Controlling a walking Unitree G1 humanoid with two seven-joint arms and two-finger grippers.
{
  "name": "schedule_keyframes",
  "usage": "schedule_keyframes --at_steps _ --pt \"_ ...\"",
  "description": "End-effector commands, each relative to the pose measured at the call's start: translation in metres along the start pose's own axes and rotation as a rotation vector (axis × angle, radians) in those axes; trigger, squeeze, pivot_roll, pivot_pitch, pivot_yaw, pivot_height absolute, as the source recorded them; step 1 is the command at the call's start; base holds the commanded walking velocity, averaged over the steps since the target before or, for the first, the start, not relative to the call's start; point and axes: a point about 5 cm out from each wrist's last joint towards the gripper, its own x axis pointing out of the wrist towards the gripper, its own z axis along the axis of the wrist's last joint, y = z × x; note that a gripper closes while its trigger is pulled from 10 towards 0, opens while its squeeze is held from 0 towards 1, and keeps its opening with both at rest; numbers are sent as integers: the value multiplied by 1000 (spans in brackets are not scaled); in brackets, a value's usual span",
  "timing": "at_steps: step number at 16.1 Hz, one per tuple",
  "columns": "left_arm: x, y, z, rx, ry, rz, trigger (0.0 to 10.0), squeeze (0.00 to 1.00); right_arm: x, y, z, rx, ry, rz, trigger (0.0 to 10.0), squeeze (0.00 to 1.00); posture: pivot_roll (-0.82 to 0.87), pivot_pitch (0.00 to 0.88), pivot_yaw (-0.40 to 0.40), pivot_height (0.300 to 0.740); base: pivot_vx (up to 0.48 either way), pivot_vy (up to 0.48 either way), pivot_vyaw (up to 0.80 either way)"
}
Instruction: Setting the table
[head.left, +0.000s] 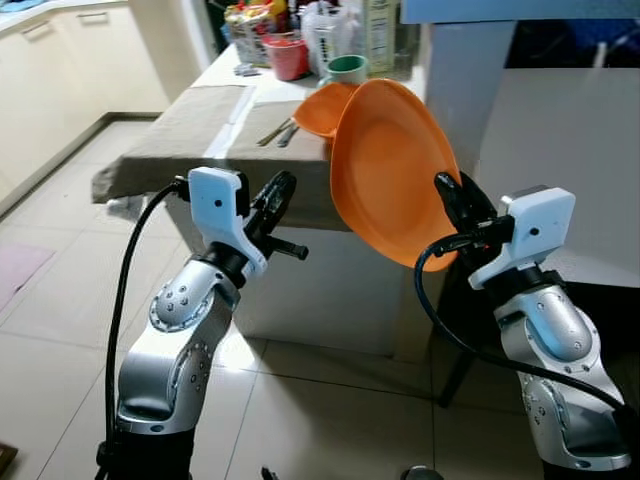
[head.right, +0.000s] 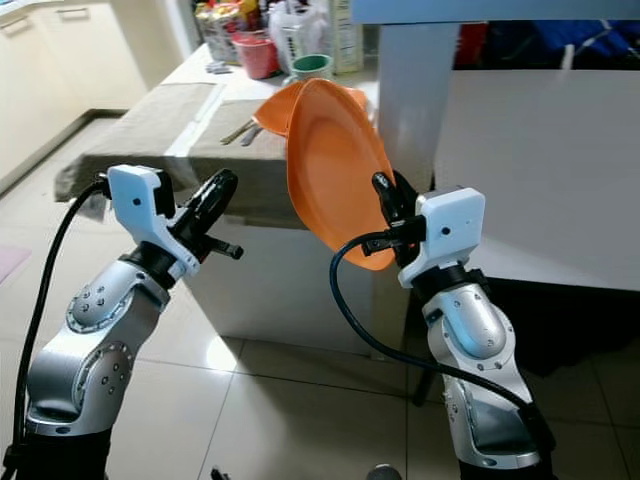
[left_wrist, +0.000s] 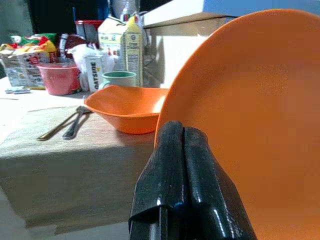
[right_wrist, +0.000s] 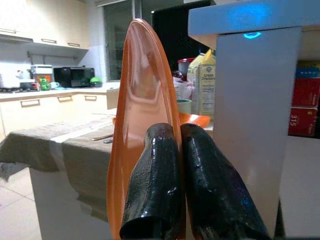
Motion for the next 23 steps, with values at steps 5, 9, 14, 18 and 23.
schedule_keyframes --at_steps 5,9,14,18,23 --pt "-1 4 0 11 5 2 10000 0 4 2 7 16 -36 0 0 0 -222 0 148 740 0 0 -616" --pt "-2 6 0 13 1 11 10000 0 6 -1 10 19 -53 -8 0 0 -217 0 140 740 0 0 -614" --pt "-3 6 -2 16 7 19 10000 0 6 0 4 9 -34 3 0 0 -215 0 131 740 0 0 -615" --pt "-3 6 -2 24 10 17 10000 0 5 0 2 9 -27 6 0 0 -213 0 130 740 0 0 -613" --pt "-3 10 -3 32 16 57 10000 0 5 4 0 -31 -21 28 0 0 -213 0 133 736 100 -291 -91"
